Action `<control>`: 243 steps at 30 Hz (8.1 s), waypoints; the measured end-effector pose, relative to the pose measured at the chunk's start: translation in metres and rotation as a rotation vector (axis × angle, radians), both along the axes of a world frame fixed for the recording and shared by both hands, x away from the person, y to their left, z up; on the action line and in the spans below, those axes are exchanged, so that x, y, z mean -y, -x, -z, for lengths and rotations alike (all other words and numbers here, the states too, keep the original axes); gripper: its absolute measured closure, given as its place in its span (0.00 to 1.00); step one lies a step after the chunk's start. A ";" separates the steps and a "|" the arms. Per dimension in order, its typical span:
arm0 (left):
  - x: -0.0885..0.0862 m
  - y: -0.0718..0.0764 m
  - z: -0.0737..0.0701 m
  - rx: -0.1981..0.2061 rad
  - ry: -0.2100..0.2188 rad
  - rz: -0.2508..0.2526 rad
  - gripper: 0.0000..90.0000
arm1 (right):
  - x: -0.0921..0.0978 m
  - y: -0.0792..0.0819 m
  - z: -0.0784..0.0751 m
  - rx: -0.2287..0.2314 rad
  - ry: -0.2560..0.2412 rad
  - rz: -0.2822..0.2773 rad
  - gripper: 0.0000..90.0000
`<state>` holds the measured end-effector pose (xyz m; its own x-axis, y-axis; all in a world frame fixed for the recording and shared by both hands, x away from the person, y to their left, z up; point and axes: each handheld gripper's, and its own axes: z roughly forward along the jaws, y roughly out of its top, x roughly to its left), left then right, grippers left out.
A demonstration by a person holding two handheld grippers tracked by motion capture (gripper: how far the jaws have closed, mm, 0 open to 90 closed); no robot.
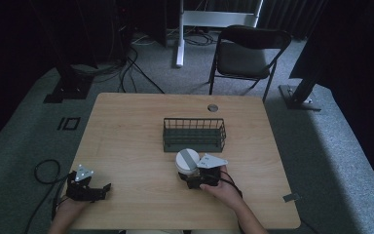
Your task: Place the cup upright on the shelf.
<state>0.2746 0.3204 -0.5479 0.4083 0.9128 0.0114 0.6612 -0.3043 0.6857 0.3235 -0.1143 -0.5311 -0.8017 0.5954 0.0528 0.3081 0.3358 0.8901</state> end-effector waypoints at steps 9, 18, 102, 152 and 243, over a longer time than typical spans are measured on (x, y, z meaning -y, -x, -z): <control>0.000 0.000 0.000 0.000 0.000 0.000 0.01 | 0.003 0.002 -0.012 0.028 -0.003 0.003 0.21; 0.000 0.000 0.000 0.000 0.000 0.000 0.01 | 0.006 0.003 -0.024 0.034 -0.005 -0.009 0.21; 0.000 0.000 0.000 0.000 0.000 0.000 0.01 | -0.008 -0.113 -0.075 -0.070 0.110 0.472 0.21; 0.000 0.000 0.000 0.000 -0.001 0.002 0.01 | 0.007 -0.096 -0.047 0.028 -0.022 0.429 0.13; 0.000 0.000 0.000 0.000 0.000 0.002 0.01 | 0.132 -0.011 0.015 -0.059 0.093 0.559 0.15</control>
<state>0.2746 0.3203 -0.5479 0.4100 0.9120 0.0115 0.6607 -0.3056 0.6857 0.3347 -0.2466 -0.5457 -0.3605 0.9326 0.0150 0.5096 0.1835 0.8406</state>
